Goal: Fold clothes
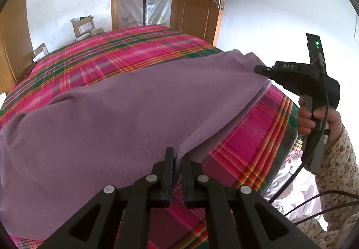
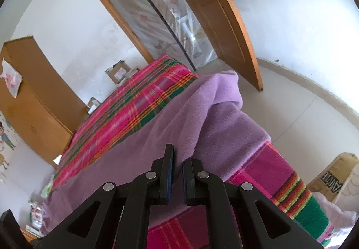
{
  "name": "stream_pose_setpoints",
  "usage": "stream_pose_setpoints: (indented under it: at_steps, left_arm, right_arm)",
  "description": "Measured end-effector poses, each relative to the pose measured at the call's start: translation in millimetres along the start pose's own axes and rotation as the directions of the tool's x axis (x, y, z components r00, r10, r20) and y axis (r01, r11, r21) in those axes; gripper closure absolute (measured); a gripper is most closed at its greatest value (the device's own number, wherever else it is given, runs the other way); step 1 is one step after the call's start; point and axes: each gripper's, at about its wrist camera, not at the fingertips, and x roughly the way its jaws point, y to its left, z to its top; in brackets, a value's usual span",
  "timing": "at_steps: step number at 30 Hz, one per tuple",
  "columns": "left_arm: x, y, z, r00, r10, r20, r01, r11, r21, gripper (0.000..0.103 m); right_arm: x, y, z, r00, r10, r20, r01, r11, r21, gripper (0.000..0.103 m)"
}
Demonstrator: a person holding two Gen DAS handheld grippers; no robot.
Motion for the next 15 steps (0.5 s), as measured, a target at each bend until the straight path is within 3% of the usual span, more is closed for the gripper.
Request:
stream_pose_setpoints:
  at_steps: [4,7,11,15]
  left_arm:
    - [8,-5,-3,0.999,0.013,-0.045,-0.012,1.0,0.023,0.095]
    - [7,-5,-2,0.999,0.011,-0.047,-0.01,1.0,0.02,0.095]
    - [-2,5,2,0.997,-0.06,-0.049,0.058,0.997,-0.041,0.091]
    - [-17,11,12,0.987,-0.163,0.006,0.163,0.983,-0.082,0.086]
  right_arm:
    - [1,-5,-1,1.0,-0.016,-0.009,0.016,1.0,0.012,0.095]
    - [1,-12,0,1.0,0.019,-0.019,-0.018,0.999,0.042,0.094]
    - [-2,-18,3,0.999,0.048,-0.017,-0.047,0.997,0.065,0.087]
    - [-8,-21,7,0.998,0.07,-0.003,-0.069,0.996,0.064,0.076]
